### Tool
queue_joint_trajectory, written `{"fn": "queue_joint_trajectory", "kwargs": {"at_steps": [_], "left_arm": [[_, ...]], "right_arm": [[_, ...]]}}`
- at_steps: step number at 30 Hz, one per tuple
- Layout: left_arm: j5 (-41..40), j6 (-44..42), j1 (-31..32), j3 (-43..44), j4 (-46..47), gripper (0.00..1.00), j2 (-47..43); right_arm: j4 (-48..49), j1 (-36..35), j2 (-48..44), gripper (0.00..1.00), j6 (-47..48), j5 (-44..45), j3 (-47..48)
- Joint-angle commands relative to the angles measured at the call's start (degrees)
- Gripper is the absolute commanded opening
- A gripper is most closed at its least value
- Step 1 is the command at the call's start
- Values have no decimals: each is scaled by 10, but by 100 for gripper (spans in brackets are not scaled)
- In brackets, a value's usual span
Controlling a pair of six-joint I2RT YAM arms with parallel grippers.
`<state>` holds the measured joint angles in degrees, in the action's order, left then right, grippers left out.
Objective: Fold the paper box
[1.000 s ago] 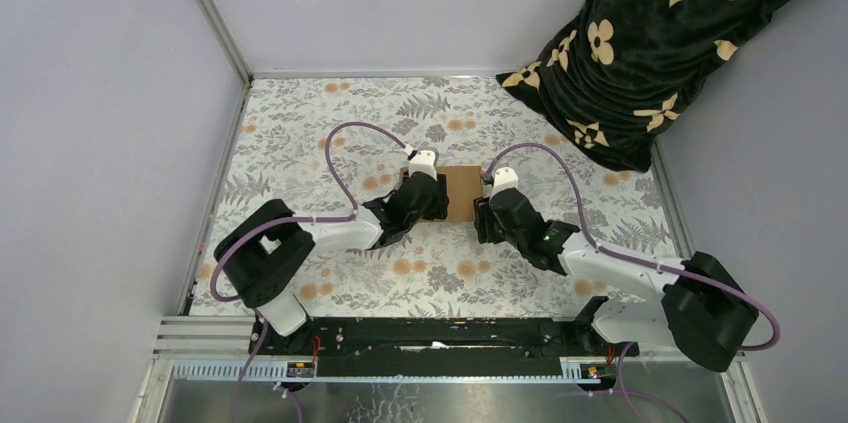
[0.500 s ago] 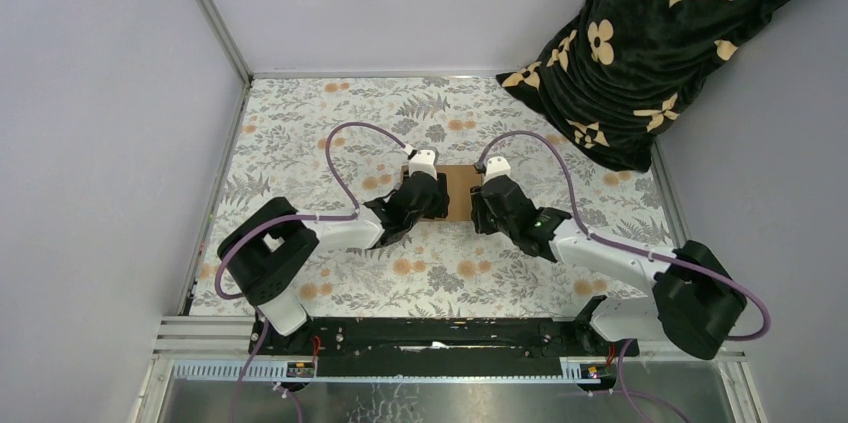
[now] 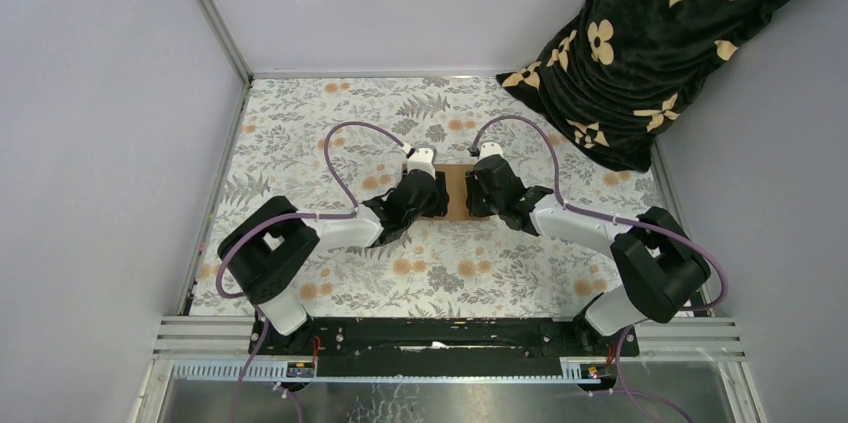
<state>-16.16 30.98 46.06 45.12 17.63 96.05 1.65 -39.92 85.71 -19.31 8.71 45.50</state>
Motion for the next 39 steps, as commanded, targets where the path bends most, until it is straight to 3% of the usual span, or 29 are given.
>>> {"fn": "queue_joint_trajectory", "kwargs": {"at_steps": [1, 11, 25, 27, 32, 39], "left_arm": [[9, 4, -6, -11, 25, 55, 21], [16, 3, -6, -27, 37, 56, 9], [-27, -26, -47, -4, -94, 61, -132], [-29, -26, -50, -14, -97, 55, -140], [-17, -19, -54, -42, -81, 30, -133], [1, -17, -54, -36, -66, 22, -87]], "right_arm": [[15, 14, 29, 29, -2, -26, 24], [29, 21, 51, 28, -23, -38, -9], [-3, 26, 24, 28, -13, -34, 9], [-4, 26, 23, 28, -12, -34, 9], [-5, 27, 22, 27, -12, -36, 7], [-9, 27, 24, 25, -9, -39, 12]]}}
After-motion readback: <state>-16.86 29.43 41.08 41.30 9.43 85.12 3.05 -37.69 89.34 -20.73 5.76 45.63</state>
